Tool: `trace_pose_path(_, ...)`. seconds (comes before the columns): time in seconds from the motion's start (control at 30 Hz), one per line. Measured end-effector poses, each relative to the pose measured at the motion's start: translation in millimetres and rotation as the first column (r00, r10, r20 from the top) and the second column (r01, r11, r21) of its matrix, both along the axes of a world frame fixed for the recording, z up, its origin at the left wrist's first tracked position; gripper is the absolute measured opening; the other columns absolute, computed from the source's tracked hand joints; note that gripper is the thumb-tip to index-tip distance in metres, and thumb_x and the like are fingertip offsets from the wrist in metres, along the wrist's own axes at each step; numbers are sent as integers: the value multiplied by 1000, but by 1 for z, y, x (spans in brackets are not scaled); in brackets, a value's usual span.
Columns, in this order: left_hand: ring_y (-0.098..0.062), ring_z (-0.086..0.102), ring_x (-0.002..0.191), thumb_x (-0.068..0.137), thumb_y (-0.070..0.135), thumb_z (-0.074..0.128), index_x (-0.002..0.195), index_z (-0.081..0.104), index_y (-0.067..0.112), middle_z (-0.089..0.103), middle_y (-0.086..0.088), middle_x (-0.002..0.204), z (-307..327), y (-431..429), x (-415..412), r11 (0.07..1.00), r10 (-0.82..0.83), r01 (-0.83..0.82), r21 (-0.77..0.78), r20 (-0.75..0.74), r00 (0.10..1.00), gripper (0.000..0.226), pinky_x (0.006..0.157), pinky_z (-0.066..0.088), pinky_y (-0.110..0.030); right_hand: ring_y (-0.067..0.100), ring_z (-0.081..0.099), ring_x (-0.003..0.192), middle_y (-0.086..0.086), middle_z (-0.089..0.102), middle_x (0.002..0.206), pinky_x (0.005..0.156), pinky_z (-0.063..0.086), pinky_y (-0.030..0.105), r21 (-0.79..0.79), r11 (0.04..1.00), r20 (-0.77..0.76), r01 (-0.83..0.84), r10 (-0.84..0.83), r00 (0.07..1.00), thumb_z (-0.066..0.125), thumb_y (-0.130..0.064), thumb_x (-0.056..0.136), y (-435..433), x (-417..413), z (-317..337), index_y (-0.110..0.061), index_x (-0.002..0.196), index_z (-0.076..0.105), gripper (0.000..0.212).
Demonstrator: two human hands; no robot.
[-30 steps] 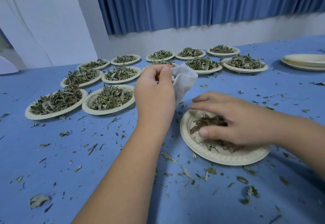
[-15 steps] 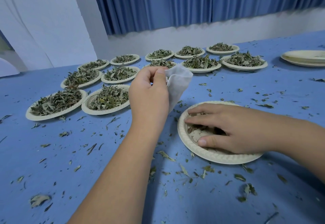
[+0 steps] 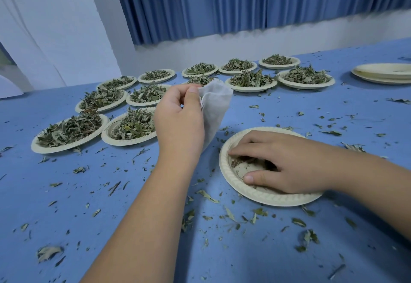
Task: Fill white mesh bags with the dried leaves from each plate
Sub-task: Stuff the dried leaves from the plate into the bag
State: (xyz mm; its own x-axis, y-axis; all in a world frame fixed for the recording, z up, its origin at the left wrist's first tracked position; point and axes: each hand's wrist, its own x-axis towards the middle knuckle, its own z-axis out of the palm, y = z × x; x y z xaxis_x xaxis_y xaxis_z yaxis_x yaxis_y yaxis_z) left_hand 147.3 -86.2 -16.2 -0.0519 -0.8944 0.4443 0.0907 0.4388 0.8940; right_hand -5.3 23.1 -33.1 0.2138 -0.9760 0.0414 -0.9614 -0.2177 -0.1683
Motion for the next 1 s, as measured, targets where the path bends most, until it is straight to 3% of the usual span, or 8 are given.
trace_pose_path(0.2, -11, 52, 65, 94, 24, 55, 82, 70, 26, 59, 14, 67, -1, -1, 1, 1000, 11, -11, -1, 7, 1000, 19, 66, 43, -35, -5, 36, 119, -25, 41, 130, 98, 29, 15, -12, 999, 40, -31, 32, 999, 46, -58, 89, 0, 0, 2, -43, 138, 42, 52)
trace_pose_path(0.3, -11, 53, 68, 93, 25, 55, 82, 70, 26, 61, 14, 71, -2, 0, 1, 1000, -4, 4, 3, 6, 1000, 18, 67, 43, -35, -8, 36, 112, -28, 42, 118, 94, 28, 14, -24, 999, 43, -46, 47, 998, 50, -57, 88, 0, -1, 1, -42, 136, 46, 50)
trace_pose_path(0.5, -11, 55, 68, 94, 24, 55, 81, 69, 28, 62, 15, 69, -2, 0, 2, 1000, 5, -5, -1, 34, 999, 20, 67, 44, -35, -8, 45, 102, -26, 50, 102, 92, 38, 21, 6, 998, 114, -58, 57, 992, 61, -48, 86, 4, -7, 7, -41, 114, 66, 29)
trace_pose_path(0.6, -13, 54, 67, 94, 26, 55, 82, 69, 26, 60, 13, 68, -3, -2, 3, 1000, 6, -5, -8, 42, 999, 19, 66, 43, -35, -8, 48, 103, -26, 52, 106, 93, 40, 23, 22, 998, 149, -50, 46, 988, 63, -45, 86, 7, -12, 10, -42, 110, 67, 25)
trace_pose_path(0.77, -16, 55, 70, 94, 26, 55, 83, 70, 25, 62, 9, 72, -3, -2, 2, 1000, 6, -6, -8, 43, 999, 18, 68, 45, -38, -12, 35, 122, -32, 38, 130, 105, 31, 20, 60, 996, 115, -72, 65, 991, 60, -50, 85, 10, -10, 8, -47, 125, 57, 39)
trace_pose_path(0.93, -14, 58, 71, 93, 26, 55, 83, 70, 27, 65, 11, 75, -3, -1, 2, 1000, 10, -9, -20, 60, 998, 18, 70, 48, -36, -16, 35, 118, -38, 39, 126, 100, 32, 16, 108, 993, 66, -36, 29, 997, 61, -58, 81, 14, -14, 14, -52, 118, 59, 38)
trace_pose_path(1.0, -14, 58, 72, 93, 26, 55, 82, 70, 26, 64, 11, 74, -3, -1, 2, 999, 10, -8, -31, 68, 998, 19, 70, 49, -37, -16, 33, 120, -41, 32, 132, 103, 33, 20, 124, 992, 41, 5, -10, 999, 55, -69, 76, 17, -18, 18, -54, 122, 53, 49)
